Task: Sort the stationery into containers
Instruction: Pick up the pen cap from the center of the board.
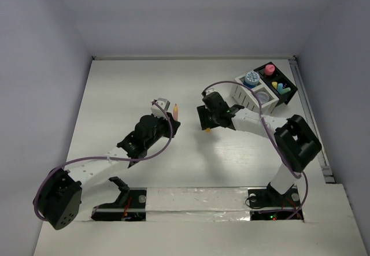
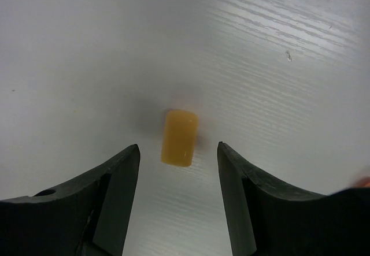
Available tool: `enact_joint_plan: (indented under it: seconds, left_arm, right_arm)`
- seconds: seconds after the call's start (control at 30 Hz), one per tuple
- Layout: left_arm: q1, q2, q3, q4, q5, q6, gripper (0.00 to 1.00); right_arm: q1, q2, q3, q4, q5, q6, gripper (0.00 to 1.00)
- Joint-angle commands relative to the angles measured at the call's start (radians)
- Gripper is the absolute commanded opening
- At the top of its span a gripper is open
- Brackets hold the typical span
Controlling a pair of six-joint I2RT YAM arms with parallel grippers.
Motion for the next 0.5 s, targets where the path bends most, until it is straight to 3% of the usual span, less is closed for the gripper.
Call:
enact_joint_plan:
  seconds: [0.0,0.1,0.2,0.37,0.47]
  left_arm:
    - [0.003,-0.019,-0.010,0.035,-0.011,0.014,0.00]
    - [0.003,-0.016,-0.009,0.035,-0.016,0.014,0.00]
    - [0.003,-0.004,-0.006,0.038,-0.014,0.012,0.00]
    - [0.003,0.012,-0.006,0.046,-0.006,0.012,0.00]
    - [0.003,0.012,-0.007,0.051,-0.006,0.009,0.00]
  right_arm:
    - [-0.022,0.025,0.048,0.015,-0.020,-0.017,0.62]
    - [-0.031,0.062,0.054,0.019,-0.037,-0.020,0.60]
    - [-0.031,0.103,0.065,0.027,-0.058,-0.020,0.48]
    - [-0.031,0.159,0.086,0.042,-0.055,-0.018,0.47]
    - [-0.031,0.165,0.094,0.035,-0.043,-0.020,0.26]
